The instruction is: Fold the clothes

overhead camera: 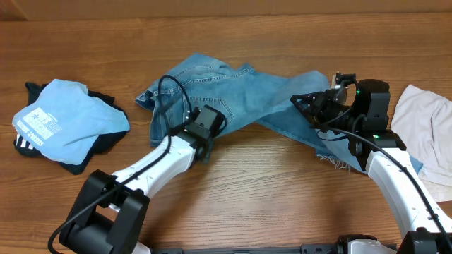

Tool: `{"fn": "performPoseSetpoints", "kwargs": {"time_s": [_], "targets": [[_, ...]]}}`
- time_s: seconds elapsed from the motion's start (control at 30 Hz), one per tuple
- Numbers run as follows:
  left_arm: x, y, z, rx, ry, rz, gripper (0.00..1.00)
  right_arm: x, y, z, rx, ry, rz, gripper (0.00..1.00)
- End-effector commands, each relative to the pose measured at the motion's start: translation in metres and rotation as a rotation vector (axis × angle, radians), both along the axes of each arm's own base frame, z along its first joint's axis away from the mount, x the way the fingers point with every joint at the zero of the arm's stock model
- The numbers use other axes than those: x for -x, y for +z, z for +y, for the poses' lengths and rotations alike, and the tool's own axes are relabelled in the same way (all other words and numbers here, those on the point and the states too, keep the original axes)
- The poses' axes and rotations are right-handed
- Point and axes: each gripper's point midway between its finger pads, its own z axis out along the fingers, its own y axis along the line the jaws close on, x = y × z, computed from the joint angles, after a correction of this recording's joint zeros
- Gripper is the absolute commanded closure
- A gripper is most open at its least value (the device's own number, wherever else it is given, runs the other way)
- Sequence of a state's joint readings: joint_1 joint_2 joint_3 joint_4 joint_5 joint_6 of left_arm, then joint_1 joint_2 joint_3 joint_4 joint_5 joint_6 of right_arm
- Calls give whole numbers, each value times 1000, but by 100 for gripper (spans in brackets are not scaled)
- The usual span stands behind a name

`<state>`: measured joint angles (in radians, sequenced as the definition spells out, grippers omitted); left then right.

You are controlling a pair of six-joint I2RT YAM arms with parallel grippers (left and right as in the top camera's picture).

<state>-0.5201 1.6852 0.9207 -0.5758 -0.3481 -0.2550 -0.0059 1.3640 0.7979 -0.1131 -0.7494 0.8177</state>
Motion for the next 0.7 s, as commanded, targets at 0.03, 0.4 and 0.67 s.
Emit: {"fn": "performPoseSetpoints", "kwargs": {"time_s": [0.03, 0.4, 0.67], "targets": [[-5, 5, 17, -18, 41, 4, 68, -7, 22, -3, -2, 2, -68, 96], [-14, 6, -29, 79, -285, 17, 35, -8, 56, -7, -84, 68, -138, 96], [-37, 23, -49, 90, -310, -97, 50, -7, 54, -7, -100, 59, -106, 96]]}}
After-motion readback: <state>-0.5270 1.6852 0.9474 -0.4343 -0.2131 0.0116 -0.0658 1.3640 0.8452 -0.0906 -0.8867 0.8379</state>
